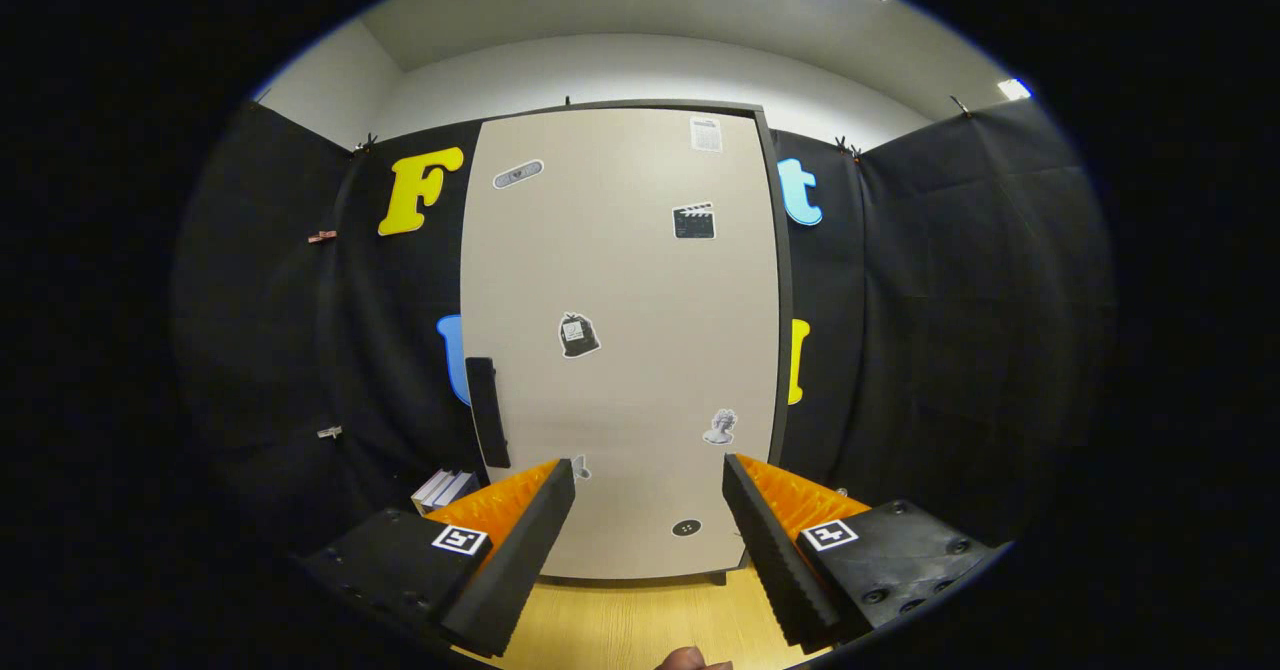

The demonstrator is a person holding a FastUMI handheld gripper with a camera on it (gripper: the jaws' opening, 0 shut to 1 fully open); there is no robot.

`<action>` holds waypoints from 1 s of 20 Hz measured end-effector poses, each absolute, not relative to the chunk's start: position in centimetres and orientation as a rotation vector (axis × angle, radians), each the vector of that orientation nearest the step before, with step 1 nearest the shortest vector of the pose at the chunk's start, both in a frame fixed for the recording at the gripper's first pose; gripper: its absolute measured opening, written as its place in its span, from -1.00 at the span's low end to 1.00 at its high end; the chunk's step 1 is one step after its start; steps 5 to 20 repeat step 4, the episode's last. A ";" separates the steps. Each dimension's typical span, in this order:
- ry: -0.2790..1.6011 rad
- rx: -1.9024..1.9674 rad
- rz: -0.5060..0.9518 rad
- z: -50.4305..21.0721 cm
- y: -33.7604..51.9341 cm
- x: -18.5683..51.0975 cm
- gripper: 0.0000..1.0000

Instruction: Open the shoe cabinet door, grab the shoes and put them into the shoe cabinet, then close the shoe cabinet door.

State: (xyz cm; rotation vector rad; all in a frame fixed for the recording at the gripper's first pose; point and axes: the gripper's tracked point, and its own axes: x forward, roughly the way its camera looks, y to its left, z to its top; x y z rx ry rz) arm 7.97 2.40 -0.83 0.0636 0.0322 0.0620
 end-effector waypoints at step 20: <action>0.034 0.061 0.061 -0.9 2.3 8.0 0.95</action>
